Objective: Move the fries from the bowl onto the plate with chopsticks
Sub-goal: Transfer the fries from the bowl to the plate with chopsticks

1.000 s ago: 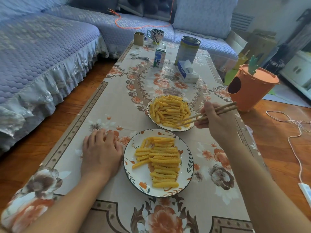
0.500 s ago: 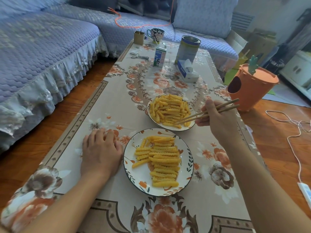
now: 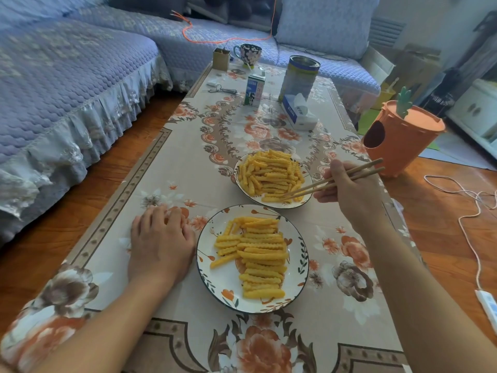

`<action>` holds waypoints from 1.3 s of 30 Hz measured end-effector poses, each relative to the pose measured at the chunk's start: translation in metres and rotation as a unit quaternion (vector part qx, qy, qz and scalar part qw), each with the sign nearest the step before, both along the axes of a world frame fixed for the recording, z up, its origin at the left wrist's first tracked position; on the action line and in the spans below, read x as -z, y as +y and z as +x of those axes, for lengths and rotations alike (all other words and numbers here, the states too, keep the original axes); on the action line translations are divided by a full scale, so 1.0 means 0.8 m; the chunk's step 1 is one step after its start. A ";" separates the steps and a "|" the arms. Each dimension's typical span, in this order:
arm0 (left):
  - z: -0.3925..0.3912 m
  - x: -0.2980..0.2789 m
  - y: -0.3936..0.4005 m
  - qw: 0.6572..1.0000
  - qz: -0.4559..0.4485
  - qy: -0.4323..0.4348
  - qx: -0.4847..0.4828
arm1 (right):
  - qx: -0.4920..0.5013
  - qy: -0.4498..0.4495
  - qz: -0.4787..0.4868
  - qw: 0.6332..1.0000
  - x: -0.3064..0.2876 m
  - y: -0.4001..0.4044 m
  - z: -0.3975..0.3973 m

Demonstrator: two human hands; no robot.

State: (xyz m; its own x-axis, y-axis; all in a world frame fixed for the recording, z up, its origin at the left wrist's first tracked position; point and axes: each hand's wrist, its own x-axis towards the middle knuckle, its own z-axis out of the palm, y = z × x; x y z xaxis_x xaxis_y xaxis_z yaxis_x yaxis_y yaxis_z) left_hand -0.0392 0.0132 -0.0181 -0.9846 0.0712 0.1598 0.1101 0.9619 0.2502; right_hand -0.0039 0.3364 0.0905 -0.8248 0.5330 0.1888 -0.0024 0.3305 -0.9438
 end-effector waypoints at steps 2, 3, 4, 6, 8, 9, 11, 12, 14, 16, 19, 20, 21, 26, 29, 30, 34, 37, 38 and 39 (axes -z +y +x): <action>0.000 -0.001 0.001 1.000 0.000 0.000 0.001 | 0.001 -0.006 -0.003 1.000 -0.001 0.003 0.001; 0.000 -0.001 0.001 1.000 0.000 -0.001 0.000 | 0.000 -0.007 -0.005 1.000 -0.002 0.005 0.001; 0.000 -0.001 0.001 1.000 0.000 -0.001 0.000 | -0.003 -0.008 -0.005 1.000 -0.003 0.006 0.002; 0.000 -0.001 0.001 1.000 0.001 0.002 0.000 | -0.009 -0.015 0.001 1.000 -0.004 0.007 0.003; 0.001 -0.001 0.001 1.000 0.001 0.002 0.002 | -0.017 -0.026 0.000 1.000 -0.001 0.009 0.002; 0.001 -0.001 0.001 1.000 0.000 0.002 0.002 | -0.020 -0.028 -0.004 0.999 0.000 0.009 0.001; 0.001 -0.001 0.001 1.000 0.000 0.002 0.002 | -0.022 -0.028 -0.013 0.999 0.003 0.009 -0.002; 0.000 -0.001 0.001 1.000 0.001 0.002 0.001 | -0.021 -0.027 -0.015 0.999 0.003 0.009 -0.003; 0.000 0.000 0.001 1.000 0.001 0.000 0.001 | -0.020 -0.023 -0.018 0.999 0.000 0.006 -0.002; 0.000 -0.001 0.001 1.000 0.002 -0.002 0.001 | -0.021 -0.014 -0.020 0.999 -0.009 0.000 0.004; 0.001 -0.003 0.001 1.000 0.006 -0.005 0.001 | -0.037 0.015 -0.056 0.998 -0.040 -0.016 0.032; 0.001 -0.003 0.001 1.000 0.009 -0.005 0.002 | -0.046 0.018 -0.071 0.996 -0.052 -0.023 0.048; 0.002 -0.004 0.001 1.000 0.011 -0.005 0.002 | -0.057 0.015 -0.082 0.995 -0.061 -0.032 0.066; 0.002 -0.004 0.001 1.000 0.012 -0.006 0.004 | -0.074 -0.018 -0.064 0.995 -0.048 -0.076 0.140; 0.003 -0.003 0.000 1.000 0.012 -0.008 0.004 | -0.058 0.004 -0.037 0.998 -0.020 -0.085 0.157; 0.003 -0.003 0.000 1.000 0.013 -0.007 0.003 | -0.052 0.006 -0.027 0.998 -0.014 -0.087 0.161; 0.004 -0.003 0.000 1.000 0.016 -0.004 0.001 | -0.034 0.004 -0.015 0.999 -0.007 -0.086 0.175; 0.003 -0.002 0.001 1.000 0.015 0.001 0.003 | -0.030 0.001 -0.036 0.999 -0.011 -0.083 0.178; 0.003 -0.002 0.001 1.000 0.015 0.002 0.004 | -0.030 -0.001 -0.040 0.999 -0.011 -0.081 0.179; 0.003 -0.002 0.002 1.000 0.014 0.002 0.004 | -0.031 -0.004 -0.042 0.999 -0.011 -0.079 0.178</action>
State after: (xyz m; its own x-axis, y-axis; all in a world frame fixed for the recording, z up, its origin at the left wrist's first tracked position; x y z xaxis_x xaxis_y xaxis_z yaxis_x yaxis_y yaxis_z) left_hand -0.0365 0.0145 -0.0163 -0.9835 0.0741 0.1649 0.1184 0.9535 0.2773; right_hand 0.1388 0.2730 0.0993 -0.8575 0.4952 0.1392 -0.0130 0.2497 -0.9682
